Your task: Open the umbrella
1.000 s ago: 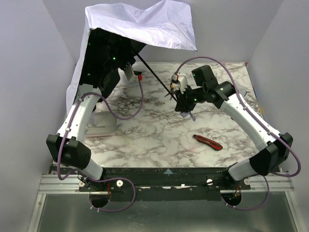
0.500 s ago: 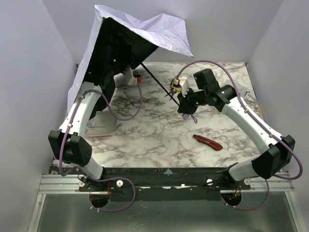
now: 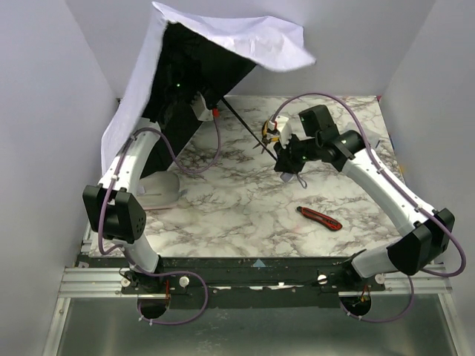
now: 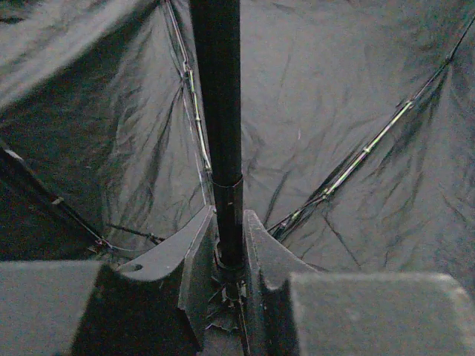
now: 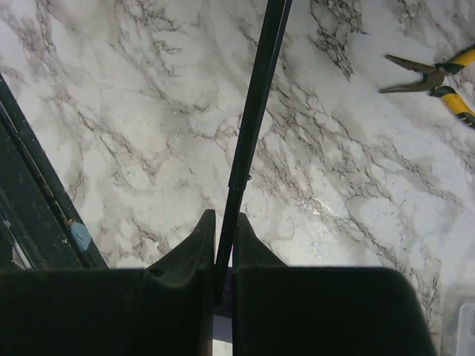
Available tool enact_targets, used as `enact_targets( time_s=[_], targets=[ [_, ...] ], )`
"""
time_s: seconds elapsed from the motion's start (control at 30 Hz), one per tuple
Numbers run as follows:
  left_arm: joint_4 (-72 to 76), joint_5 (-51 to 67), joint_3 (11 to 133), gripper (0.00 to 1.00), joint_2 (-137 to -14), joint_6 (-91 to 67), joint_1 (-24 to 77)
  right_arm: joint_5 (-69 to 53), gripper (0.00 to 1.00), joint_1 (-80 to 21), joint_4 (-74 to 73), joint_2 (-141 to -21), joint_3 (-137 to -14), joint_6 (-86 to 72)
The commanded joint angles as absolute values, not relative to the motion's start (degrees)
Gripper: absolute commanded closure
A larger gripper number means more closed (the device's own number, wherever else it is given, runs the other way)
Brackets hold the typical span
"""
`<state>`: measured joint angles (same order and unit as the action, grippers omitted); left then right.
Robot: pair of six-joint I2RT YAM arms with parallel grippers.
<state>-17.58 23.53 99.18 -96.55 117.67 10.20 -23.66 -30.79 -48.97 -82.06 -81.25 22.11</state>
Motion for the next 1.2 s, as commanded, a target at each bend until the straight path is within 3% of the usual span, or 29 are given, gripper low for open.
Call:
enact_targets(
  time_s=[0.0, 0.43, 0.87, 1.17],
  targets=[
    [1.89, 2.10, 105.49, 0.75, -98.71, 129.29, 2.03, -29.57, 1.00, -31.46, -71.30, -78.69, -78.66, 30.26],
    [2.47, -2.55, 114.23, 0.77, -105.80, 129.34, -1.78, -27.74, 1.00, -31.46, -72.29, -76.05, -75.44, 30.37],
    [2.99, -2.64, 115.31, 0.77, -106.75, 129.78, -4.85, -25.84, 1.00, -31.46, -72.56, -74.17, -71.86, 30.77],
    [4.17, 3.49, 111.85, 0.82, -104.15, 128.84, -2.80, -30.02, 1.00, -31.46, -67.80, -75.84, -76.24, 27.44]
  ],
)
